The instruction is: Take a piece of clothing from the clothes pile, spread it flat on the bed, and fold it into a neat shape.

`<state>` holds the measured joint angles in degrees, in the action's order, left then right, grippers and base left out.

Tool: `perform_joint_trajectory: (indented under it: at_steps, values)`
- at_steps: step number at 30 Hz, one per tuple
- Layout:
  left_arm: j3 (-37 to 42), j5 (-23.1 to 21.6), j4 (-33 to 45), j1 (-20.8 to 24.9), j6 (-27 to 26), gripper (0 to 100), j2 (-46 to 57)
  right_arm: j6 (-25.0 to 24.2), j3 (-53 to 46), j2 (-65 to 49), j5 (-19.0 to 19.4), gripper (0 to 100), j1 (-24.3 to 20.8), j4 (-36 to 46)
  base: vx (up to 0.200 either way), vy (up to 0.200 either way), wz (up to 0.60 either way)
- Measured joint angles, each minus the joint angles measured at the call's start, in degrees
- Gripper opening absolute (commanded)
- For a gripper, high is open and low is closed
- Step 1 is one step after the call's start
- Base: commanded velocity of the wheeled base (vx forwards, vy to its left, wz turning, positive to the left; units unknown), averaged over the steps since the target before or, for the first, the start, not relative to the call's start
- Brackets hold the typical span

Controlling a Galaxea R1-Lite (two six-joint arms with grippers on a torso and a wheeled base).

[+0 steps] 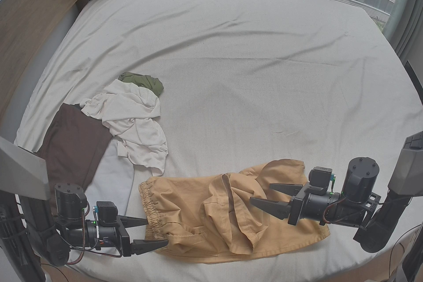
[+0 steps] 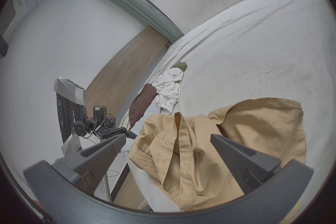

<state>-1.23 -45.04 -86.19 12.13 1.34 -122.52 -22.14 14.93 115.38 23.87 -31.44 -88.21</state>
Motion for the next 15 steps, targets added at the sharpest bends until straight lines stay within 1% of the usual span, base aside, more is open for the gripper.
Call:
perform_joint_trajectory:
  at_steps: [3,6,10,15]
  values:
    - [0.18,0.07,-2.44,1.12,1.78,100,-2.9,0.0,0.05,0.02,0.02,100,0.0,0.0,0.0,0.0,0.0]
    - [0.22,0.07,-2.77,2.01,2.95,100,-4.11,0.0,0.11,0.02,0.02,100,0.0,0.0,0.0,0.0,0.0]
    - [-0.28,0.07,-2.83,3.41,6.12,100,-5.05,0.0,0.24,0.02,0.0,100,-0.04,0.0,0.0,0.0,0.0]
    - [-1.6,0.02,-2.79,4.01,8.05,100,-4.63,0.0,0.26,0.09,0.02,100,-0.12,0.0,0.0,0.0,0.0]
